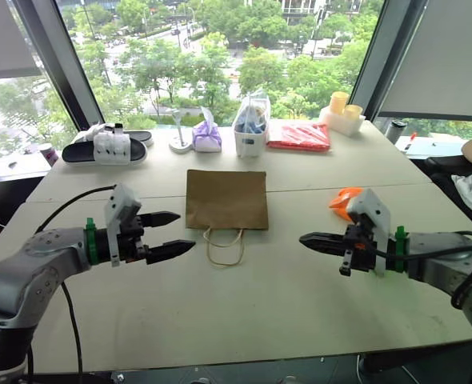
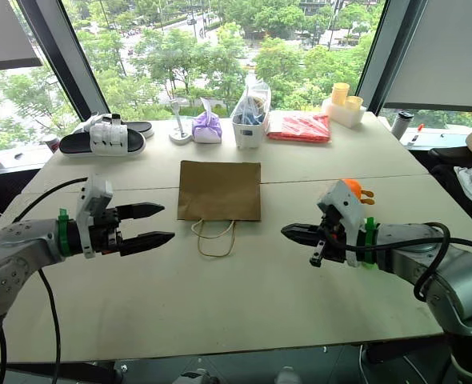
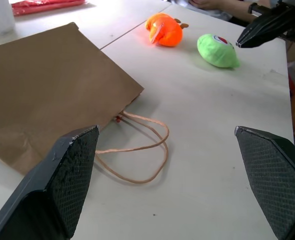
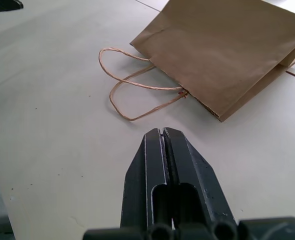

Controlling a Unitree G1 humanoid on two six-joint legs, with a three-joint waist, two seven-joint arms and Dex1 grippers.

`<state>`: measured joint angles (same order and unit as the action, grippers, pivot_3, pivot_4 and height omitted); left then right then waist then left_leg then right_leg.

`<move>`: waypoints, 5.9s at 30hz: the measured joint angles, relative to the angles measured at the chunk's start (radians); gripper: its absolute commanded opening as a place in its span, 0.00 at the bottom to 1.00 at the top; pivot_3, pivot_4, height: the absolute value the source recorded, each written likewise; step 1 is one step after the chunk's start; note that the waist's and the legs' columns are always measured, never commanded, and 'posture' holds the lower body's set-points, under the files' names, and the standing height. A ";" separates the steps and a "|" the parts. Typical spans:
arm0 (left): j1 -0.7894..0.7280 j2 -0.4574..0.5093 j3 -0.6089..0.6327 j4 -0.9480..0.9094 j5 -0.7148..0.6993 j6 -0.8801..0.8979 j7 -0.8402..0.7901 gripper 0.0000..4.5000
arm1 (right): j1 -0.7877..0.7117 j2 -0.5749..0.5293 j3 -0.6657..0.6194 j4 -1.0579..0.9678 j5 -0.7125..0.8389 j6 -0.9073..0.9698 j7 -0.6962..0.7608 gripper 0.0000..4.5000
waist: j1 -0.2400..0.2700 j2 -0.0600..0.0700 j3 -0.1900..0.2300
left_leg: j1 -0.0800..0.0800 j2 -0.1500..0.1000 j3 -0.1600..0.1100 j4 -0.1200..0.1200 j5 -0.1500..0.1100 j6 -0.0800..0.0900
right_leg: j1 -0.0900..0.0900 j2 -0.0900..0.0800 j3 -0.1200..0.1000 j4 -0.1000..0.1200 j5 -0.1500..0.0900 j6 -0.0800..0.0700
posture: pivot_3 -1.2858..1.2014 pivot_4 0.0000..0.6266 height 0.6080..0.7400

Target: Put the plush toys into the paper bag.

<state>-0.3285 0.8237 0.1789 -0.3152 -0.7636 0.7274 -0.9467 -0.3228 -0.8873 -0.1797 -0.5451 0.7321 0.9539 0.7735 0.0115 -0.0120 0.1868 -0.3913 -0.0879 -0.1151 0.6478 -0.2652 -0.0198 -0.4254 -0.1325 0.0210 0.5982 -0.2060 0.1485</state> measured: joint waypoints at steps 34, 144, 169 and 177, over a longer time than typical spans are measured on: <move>-0.220 -0.128 -0.326 0.466 0.534 -0.711 -0.172 0.99 | 0.012 0.001 -0.001 -0.029 0.031 0.002 -0.080 0.00 | 0.007 0.000 0.000 | -0.001 -0.001 0.000 0.001 0.000 0.000 | 0.000 -0.001 0.000 -0.001 0.000 0.000 | 0.52 0.24 1.00; -0.459 -0.487 -0.139 0.292 0.057 -0.066 -0.015 0.00 | 0.040 0.134 0.065 0.556 -0.548 -0.266 -0.257 0.80 | -0.026 -0.004 -0.002 | 0.003 -0.001 0.001 0.005 0.002 -0.003 | 0.000 0.000 0.001 0.010 0.002 0.003 | 0.52 0.24 1.00; -0.442 -0.462 -0.161 0.303 0.072 -0.088 -0.049 0.00 | -0.200 0.121 -0.060 -0.060 -0.173 0.285 -0.196 0.18 | -0.019 -0.002 -0.001 | 0.000 -0.001 0.000 0.003 0.002 -0.003 | -0.002 -0.001 0.000 0.007 0.002 0.003 | 0.52 0.24 1.00; -0.445 -0.462 -0.156 0.313 0.076 -0.088 -0.036 0.00 | -0.205 0.194 0.083 -0.043 -0.176 0.253 -0.255 0.18 | -0.021 -0.002 -0.001 | 0.000 -0.001 0.000 0.002 0.002 -0.003 | -0.003 -0.001 0.000 0.007 0.002 0.003 | 0.52 0.24 1.00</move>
<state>-0.7732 0.3615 0.0228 -0.0025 -0.6880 0.6391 -0.9828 -0.5275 -0.6937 -0.0966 -0.5884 0.5564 1.2074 0.5181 -0.0099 -0.0137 0.1861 -0.3912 -0.0892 -0.1152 0.6502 -0.2632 -0.0225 -0.4279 -0.1331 0.0213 0.6048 -0.2040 0.1518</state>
